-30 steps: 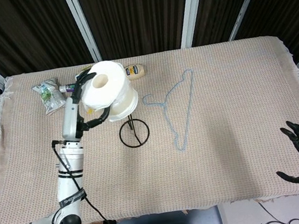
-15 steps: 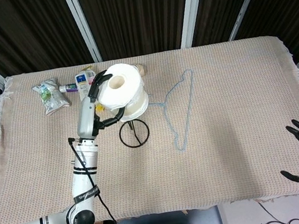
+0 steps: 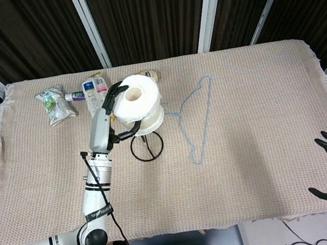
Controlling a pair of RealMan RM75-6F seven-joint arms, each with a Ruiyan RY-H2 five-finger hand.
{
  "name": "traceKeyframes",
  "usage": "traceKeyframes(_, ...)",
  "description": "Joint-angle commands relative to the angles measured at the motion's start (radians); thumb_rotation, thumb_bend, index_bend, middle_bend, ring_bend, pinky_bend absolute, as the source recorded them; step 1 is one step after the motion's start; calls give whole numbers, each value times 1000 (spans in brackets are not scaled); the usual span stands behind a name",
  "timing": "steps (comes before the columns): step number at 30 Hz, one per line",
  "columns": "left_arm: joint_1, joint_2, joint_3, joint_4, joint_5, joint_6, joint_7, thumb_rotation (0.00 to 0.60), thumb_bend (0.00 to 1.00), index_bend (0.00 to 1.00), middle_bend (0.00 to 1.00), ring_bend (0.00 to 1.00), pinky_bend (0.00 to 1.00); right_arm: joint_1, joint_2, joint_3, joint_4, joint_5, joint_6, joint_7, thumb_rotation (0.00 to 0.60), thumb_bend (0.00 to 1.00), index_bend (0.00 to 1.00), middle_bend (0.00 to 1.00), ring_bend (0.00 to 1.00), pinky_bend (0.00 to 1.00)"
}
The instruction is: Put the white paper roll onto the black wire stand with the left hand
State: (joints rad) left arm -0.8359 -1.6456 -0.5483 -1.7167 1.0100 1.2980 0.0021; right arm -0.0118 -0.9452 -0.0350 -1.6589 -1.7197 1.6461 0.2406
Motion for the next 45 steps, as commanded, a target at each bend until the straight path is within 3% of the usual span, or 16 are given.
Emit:
traceKeyframes(1,7,10,9,-7,-9,-21,-12,600,752,443,567,632,775,0,0,1,1,2,0,1,600,200,0,0,0,0)
traceKeyframes(6,15,36,28,-14,-10,-68,-34,600,687,324,428,466,628,-3,-1,-1,0,-4,3,-1,600,201,0,0,0,0)
traceKeyframes(7,16,40,35,-13,-12,-80,-35,600,654,286,394,417,563,-3,-1,-1,0,-4,3,-1,600,200,0,0,0,0)
traceKeyframes(10,18,41,55,3,0,-80,-20,600,529,142,254,211,238,-3,0,-2,0,-6,3,-1,600,201,0,0,0,0)
traceKeyframes(14,15,17,68,37,37,-45,-3,600,455,22,95,46,87,-5,1,-3,1,-10,8,3,600,201,0,0,0,0)
traceKeyframes(21,32,28,93,31,78,-36,-7,600,425,0,5,0,48,-9,1,-2,4,-10,16,8,600,200,0,0,0,0)
traceKeyframes(31,62,65,125,-44,142,-22,-11,600,414,0,0,0,41,-9,-3,-7,5,-22,14,-6,600,200,0,0,0,0)
traceKeyframes(34,111,121,186,-97,221,3,-12,600,413,0,0,0,40,-7,-6,-8,5,-25,9,-15,600,200,0,0,0,0)
traceKeyframes(37,129,142,208,-111,248,10,-15,600,413,0,0,0,40,-7,-7,-9,4,-26,7,-19,600,200,0,0,0,0)
traceKeyframes(39,177,191,272,-133,314,37,-15,600,417,0,0,0,40,-6,-10,-10,3,-28,3,-28,600,200,0,0,0,0)
traceKeyframes(41,279,279,415,-130,421,88,-19,600,422,0,0,0,39,0,-19,-15,1,-37,-14,-56,600,200,0,0,0,0)
traceKeyframes(42,378,337,543,-89,525,166,-69,600,423,0,0,0,38,6,-32,-19,-3,-45,-32,-92,600,200,0,0,0,0)
traceKeyframes(45,498,353,666,101,660,302,-187,600,423,0,0,0,35,8,-50,-20,-17,-45,-47,-142,600,200,0,0,0,0)
